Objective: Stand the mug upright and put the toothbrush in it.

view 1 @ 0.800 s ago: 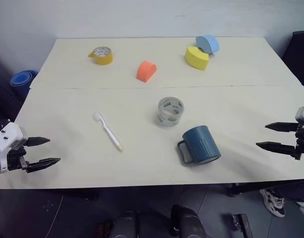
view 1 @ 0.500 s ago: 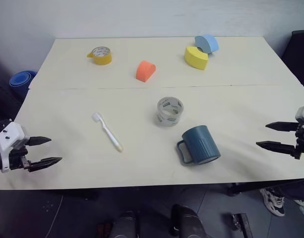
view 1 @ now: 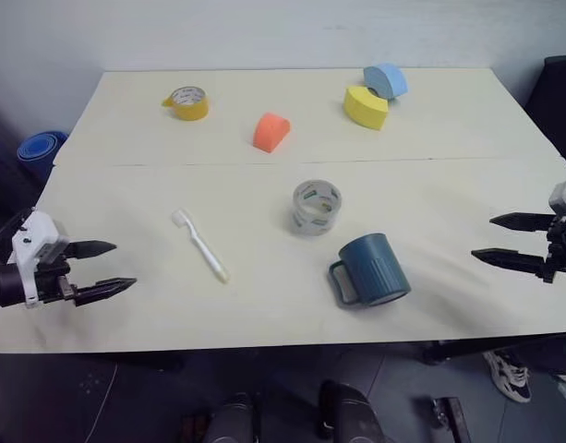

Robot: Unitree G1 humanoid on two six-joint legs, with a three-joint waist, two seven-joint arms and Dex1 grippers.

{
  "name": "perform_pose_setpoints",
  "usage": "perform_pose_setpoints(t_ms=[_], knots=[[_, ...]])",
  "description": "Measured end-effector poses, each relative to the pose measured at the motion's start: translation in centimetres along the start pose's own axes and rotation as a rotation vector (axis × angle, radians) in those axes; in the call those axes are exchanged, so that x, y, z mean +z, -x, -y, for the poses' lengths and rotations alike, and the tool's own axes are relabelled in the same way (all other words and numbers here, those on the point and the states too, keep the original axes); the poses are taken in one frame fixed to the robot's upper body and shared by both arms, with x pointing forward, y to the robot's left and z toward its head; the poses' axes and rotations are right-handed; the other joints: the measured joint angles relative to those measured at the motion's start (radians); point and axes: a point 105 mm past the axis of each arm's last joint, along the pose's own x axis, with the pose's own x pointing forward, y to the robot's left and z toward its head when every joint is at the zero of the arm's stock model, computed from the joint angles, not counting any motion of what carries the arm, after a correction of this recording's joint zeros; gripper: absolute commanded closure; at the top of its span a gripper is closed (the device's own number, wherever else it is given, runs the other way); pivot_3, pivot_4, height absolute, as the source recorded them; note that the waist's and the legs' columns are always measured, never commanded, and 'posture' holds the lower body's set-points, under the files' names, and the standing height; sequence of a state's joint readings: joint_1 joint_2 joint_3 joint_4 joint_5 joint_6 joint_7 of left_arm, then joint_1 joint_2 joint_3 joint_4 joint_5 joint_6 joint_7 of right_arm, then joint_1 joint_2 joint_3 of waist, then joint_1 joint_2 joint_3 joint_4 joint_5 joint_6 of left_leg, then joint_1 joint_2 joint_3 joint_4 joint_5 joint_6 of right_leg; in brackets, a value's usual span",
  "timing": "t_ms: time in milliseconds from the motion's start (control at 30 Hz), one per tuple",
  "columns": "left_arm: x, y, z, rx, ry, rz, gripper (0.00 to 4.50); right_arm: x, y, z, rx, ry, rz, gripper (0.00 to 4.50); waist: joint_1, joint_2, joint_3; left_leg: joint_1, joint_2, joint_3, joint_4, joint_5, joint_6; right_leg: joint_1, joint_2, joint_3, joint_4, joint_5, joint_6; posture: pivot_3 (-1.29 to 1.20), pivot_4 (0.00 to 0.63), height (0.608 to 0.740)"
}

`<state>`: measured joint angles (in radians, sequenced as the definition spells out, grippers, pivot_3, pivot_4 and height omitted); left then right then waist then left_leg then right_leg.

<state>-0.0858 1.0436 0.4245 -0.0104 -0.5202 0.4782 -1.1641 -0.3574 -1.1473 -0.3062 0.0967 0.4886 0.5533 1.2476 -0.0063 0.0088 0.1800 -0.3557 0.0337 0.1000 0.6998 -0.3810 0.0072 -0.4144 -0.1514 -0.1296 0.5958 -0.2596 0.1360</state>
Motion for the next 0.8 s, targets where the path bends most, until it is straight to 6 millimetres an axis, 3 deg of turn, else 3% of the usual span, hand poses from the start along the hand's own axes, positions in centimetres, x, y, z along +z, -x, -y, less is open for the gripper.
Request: perform_pose_setpoints(t_ms=[100, 167, 200, 267, 400, 500, 600, 800], knots=[[5.0, -1.2, 1.8, -0.098, -0.040, 0.129, 0.00, 4.9, -2.7, -1.1, 0.053, 0.094, 0.105, 0.08, -0.004, 0.000, 0.000, 0.001, 0.001, 0.000, 0.001, 0.000, -0.001, 0.000, 0.001, 0.001, 0.001, 0.000, -0.001, 0.00, 0.150, 0.740], [8.5, -2.0, 4.0, -0.218, -0.085, 0.206, 0.00, 8.4, -6.3, -2.2, 0.113, 0.094, 0.192, 0.08, -0.015, -0.001, 0.000, 0.001, 0.001, 0.000, 0.001, 0.000, -0.001, 0.000, 0.001, 0.002, 0.003, 0.000, -0.001, 0.00, 0.150, 0.740], [9.8, -2.3, 5.2, -0.278, -0.117, 0.225, 0.00, 9.2, -7.9, -2.9, 0.146, 0.091, 0.194, 0.08, -0.019, 0.000, 0.000, 0.001, 0.001, 0.000, 0.000, -0.001, -0.001, -0.002, 0.001, 0.002, 0.004, 0.000, -0.001, 0.00, 0.150, 0.740], [10.2, -2.8, 6.4, -0.330, -0.148, 0.206, 0.00, 9.5, -10.0, -3.5, 0.170, 0.077, 0.170, 0.26, -0.020, 0.000, 0.000, 0.001, 0.001, -0.001, -0.002, -0.001, -0.002, -0.003, 0.001, 0.000, 0.006, 0.000, -0.001, 0.00, 0.150, 0.740], [9.5, -3.9, 7.6, -0.410, -0.159, 0.148, 0.00, 9.7, -14.4, -5.2, 0.219, 0.095, 0.123, 1.19, -0.023, -0.001, 0.000, -0.003, 0.000, -0.001, -0.001, -0.001, -0.002, -0.006, 0.002, 0.000, 0.005, 0.000, -0.001, 0.00, 0.150, 0.740], [9.6, -4.3, 8.2, -0.451, -0.202, 0.128, 0.00, 8.4, -17.4, -6.6, 0.258, 0.116, 0.036, 1.19, -0.020, -0.001, 0.000, -0.004, 0.000, -0.001, 0.000, -0.001, -0.002, -0.006, 0.002, 0.000, 0.005, 0.000, -0.001, 0.00, 0.150, 0.740], [9.5, -4.5, 8.1, -0.450, -0.227, 0.112, 0.00, 7.1, -18.5, -7.2, 0.285, 0.185, -0.031, 1.19, -0.021, -0.001, 0.000, -0.004, 0.000, -0.001, 0.001, -0.001, -0.002, -0.006, 0.002, 0.000, 0.005, 0.000, -0.001, 0.00, 0.150, 0.740], [9.3, -4.8, 7.4, -0.430, -0.253, 0.099, 0.00, 6.6, -19.9, -8.2, 0.341, 0.203, -0.052, 1.19, -0.025, -0.001, 0.000, -0.004, 0.000, 0.000, 0.001, -0.001, -0.002, -0.006, 0.002, 0.000, 0.005, 0.000, -0.001, 0.00, 0.150, 0.740]])
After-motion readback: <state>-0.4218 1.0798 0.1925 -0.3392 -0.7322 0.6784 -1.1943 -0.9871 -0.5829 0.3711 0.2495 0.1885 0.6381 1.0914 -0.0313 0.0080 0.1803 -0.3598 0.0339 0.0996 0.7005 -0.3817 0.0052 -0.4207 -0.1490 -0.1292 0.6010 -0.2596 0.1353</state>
